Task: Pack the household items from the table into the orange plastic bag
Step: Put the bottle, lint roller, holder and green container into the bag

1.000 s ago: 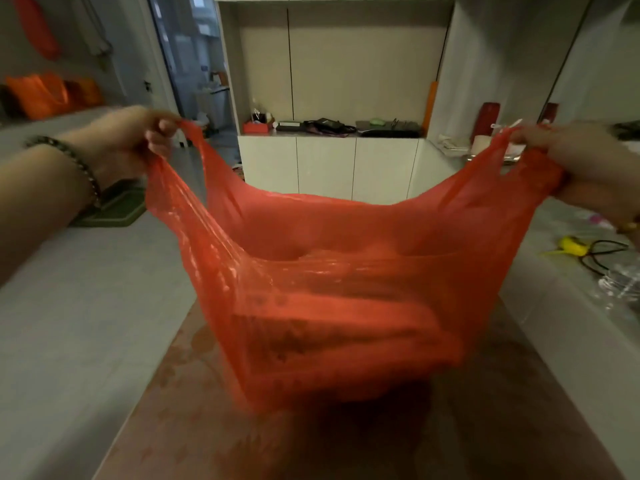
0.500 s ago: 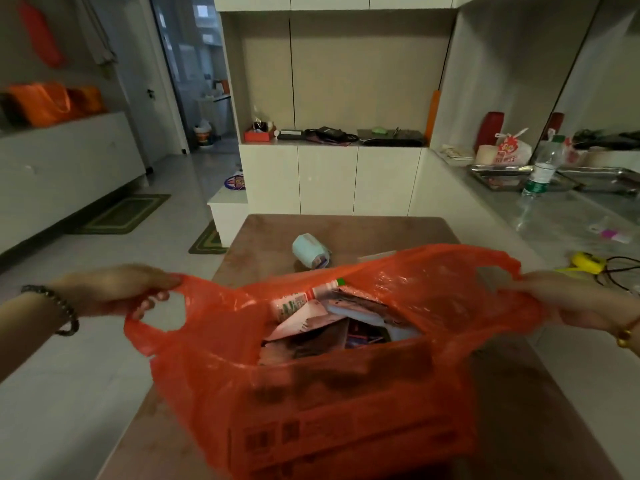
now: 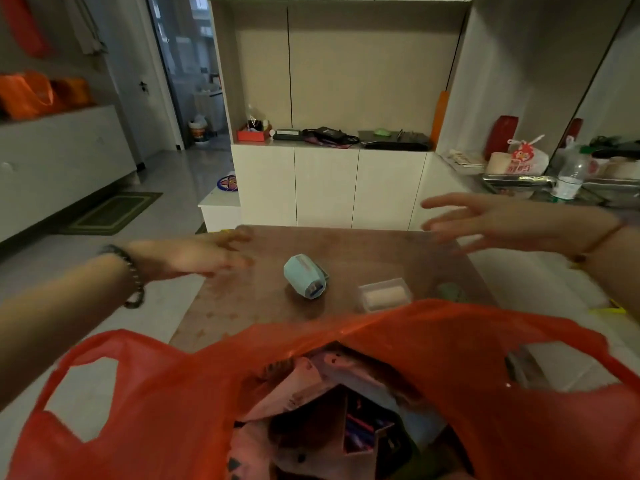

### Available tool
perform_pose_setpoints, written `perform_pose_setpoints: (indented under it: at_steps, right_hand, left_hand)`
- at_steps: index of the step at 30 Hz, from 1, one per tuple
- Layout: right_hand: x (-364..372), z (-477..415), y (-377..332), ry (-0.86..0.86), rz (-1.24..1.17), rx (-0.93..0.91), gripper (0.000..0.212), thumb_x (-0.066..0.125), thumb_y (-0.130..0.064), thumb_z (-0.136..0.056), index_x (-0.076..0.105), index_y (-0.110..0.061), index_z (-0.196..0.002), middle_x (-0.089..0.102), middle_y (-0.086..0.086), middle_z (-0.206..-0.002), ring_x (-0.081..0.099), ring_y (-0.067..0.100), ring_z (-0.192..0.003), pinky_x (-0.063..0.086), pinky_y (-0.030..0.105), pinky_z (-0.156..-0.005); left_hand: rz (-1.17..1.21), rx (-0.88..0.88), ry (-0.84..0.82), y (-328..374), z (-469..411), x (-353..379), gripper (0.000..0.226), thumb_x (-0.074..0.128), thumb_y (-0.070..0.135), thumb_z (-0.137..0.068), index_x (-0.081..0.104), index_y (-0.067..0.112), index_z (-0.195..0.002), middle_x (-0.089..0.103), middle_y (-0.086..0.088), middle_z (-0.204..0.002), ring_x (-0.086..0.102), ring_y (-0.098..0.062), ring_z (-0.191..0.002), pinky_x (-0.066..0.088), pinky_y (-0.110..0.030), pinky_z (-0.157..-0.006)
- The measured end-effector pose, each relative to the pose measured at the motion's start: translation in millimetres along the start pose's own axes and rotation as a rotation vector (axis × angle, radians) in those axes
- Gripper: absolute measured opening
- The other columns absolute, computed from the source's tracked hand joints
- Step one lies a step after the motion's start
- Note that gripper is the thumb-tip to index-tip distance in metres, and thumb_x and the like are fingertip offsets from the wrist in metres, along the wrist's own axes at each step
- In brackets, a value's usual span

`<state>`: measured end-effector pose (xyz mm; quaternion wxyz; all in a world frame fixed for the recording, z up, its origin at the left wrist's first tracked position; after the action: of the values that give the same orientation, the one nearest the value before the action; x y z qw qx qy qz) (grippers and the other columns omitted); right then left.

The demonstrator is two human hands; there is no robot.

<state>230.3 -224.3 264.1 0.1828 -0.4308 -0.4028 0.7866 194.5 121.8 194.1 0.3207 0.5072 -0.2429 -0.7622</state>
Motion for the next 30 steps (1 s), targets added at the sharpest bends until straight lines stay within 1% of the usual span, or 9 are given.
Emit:
perform_pose_setpoints:
  at_steps: [3,5,9,16,19,22,25,27,30]
  right_hand:
    - [29,-77,-2,0.033,0.088,0.029,0.091,0.073,-0.051,-0.062,0.029,-0.032,-0.139,0.042,0.004,-0.142,0.052,0.017,-0.113,0.049,0.030,-0.085]
    - [51,-134,14,0.020,0.123,0.064,0.086,0.068,-0.042,-0.076,0.018,-0.030,-0.145,0.028,0.008,-0.151,0.043,0.022,-0.125,0.048,0.035,-0.091]
    - [93,-233,51,-0.003,0.207,0.102,0.096,0.072,-0.040,-0.075,0.010,-0.026,-0.147,0.020,0.006,-0.155,0.030,0.024,-0.138,0.035,0.037,-0.107]
    - [161,-350,108,0.071,0.064,0.105,0.118,0.078,-0.043,-0.064,-0.003,-0.022,-0.148,0.032,0.010,-0.149,0.032,0.030,-0.136,0.034,0.047,-0.109]
    - [176,-369,124,0.168,0.159,0.078,0.106,0.069,-0.050,-0.071,0.002,-0.021,-0.148,0.036,0.008,-0.147,0.035,0.031,-0.133,0.029,0.043,-0.110]
    - [178,-368,129,0.186,0.232,0.075,0.089,0.065,-0.045,-0.075,0.018,-0.015,-0.144,0.042,0.009,-0.141,0.035,0.030,-0.129,0.030,0.040,-0.106]
    - [174,-346,116,0.197,0.214,-0.003,0.086,0.069,-0.045,-0.072,0.026,-0.013,-0.140,0.045,0.005,-0.138,0.038,0.026,-0.127,0.031,0.039,-0.108]
    - [170,-314,93,0.230,0.161,-0.148,0.086,0.070,-0.041,-0.074,0.025,-0.016,-0.142,0.042,0.001,-0.140,0.036,0.020,-0.128,0.032,0.037,-0.110]
    - [148,-260,72,0.227,0.115,-0.343,0.065,0.068,-0.029,-0.081,0.033,-0.023,-0.136,0.044,-0.019,-0.125,0.043,-0.004,-0.112,0.038,0.004,-0.092]
  left_hand:
    - [0.015,-0.017,0.088,21,-55,24,0.064,0.054,0.033,-0.089,0.023,0.023,-0.144,0.037,-0.005,-0.145,0.042,-0.021,-0.123,0.041,-0.029,-0.086]
    - [0.042,-0.073,0.113,7,-98,36,0.066,0.054,0.032,-0.090,0.021,0.019,-0.145,0.036,-0.010,-0.147,0.043,-0.024,-0.124,0.042,-0.030,-0.082]
    - [0.163,-0.133,0.165,-20,-166,54,0.069,0.051,0.030,-0.092,0.014,0.014,-0.148,0.029,-0.013,-0.151,0.036,-0.027,-0.135,0.038,-0.030,-0.091]
    - [0.536,-0.209,0.219,-73,-248,93,0.070,0.054,0.024,-0.091,0.012,0.009,-0.146,0.042,-0.013,-0.140,0.047,-0.029,-0.124,0.042,-0.031,-0.086]
    - [0.759,-0.202,0.204,-84,-265,115,0.074,0.058,0.017,-0.088,0.011,0.013,-0.146,0.044,-0.015,-0.137,0.050,-0.032,-0.121,0.046,-0.044,-0.098]
    - [0.905,-0.215,0.221,-87,-273,127,0.086,0.061,0.013,-0.086,0.000,0.016,-0.146,0.040,-0.019,-0.139,0.048,-0.037,-0.122,0.045,-0.053,-0.099]
    - [1.054,-0.232,0.268,-88,-269,130,0.091,0.070,0.022,-0.079,0.006,0.016,-0.144,0.045,-0.019,-0.135,0.053,-0.037,-0.116,0.047,-0.056,-0.094]
    - [1.130,-0.231,0.325,-83,-260,124,0.091,0.074,0.030,-0.073,0.015,0.020,-0.142,0.052,-0.015,-0.129,0.060,-0.034,-0.107,0.054,-0.053,-0.081]
    - [1.086,-0.166,0.386,-64,-235,102,0.084,0.081,0.040,-0.061,0.038,0.016,-0.130,0.062,-0.011,-0.118,0.066,-0.028,-0.096,0.059,-0.043,-0.060]
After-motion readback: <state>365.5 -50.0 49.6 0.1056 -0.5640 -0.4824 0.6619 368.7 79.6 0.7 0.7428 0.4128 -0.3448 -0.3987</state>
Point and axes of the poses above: each hand's wrist, its own z-axis away from the middle knuckle, its own x-axis out of the palm, y = z × x, the point moved 7 cm from there along -z, towards the middle knuckle
